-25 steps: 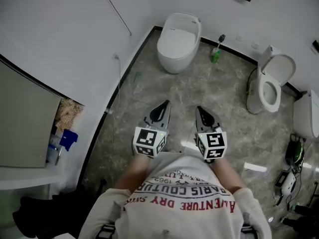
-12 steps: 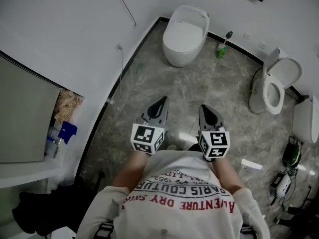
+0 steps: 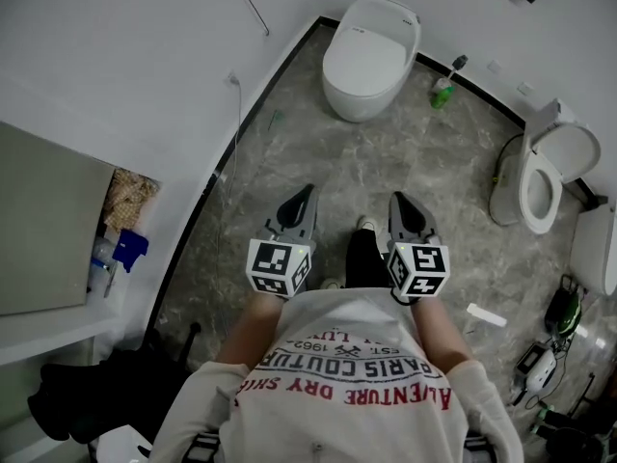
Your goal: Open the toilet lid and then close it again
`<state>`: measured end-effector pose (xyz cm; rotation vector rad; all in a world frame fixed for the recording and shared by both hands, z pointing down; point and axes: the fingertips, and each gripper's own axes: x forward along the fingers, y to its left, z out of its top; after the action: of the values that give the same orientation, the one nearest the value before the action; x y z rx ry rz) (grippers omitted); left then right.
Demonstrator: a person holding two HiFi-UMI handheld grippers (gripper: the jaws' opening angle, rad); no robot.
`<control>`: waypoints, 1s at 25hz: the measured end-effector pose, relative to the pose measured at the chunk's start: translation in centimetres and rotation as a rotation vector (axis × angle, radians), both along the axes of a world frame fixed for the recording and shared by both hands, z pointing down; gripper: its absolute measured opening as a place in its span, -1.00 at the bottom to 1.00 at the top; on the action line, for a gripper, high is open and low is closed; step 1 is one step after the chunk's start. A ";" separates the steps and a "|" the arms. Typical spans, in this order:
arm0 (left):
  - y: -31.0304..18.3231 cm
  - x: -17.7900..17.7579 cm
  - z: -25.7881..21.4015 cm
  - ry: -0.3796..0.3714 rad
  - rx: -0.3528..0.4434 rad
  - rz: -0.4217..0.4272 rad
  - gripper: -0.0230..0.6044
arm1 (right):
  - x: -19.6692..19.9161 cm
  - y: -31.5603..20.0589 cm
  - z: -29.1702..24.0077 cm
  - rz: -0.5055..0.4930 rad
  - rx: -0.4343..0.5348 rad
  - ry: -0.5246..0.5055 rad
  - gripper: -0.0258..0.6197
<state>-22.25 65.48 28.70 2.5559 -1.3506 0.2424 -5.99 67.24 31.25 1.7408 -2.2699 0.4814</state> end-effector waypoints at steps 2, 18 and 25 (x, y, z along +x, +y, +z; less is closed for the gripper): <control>-2.2 1.0 0.0 -0.017 0.006 -0.013 -0.90 | 0.9 -2.7 0.4 -0.010 -0.005 -0.021 -0.87; -22.7 9.6 -0.8 -0.037 0.019 -0.114 -0.90 | 10.1 -24.9 0.2 -0.137 0.011 0.009 -0.87; -29.8 9.5 0.8 -0.061 0.006 -0.092 -0.90 | 10.2 -31.8 0.7 -0.140 0.031 0.057 -0.87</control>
<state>-12.79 35.68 29.54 2.5026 -1.4885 0.3023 4.24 35.43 31.98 1.5740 -2.3502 0.3657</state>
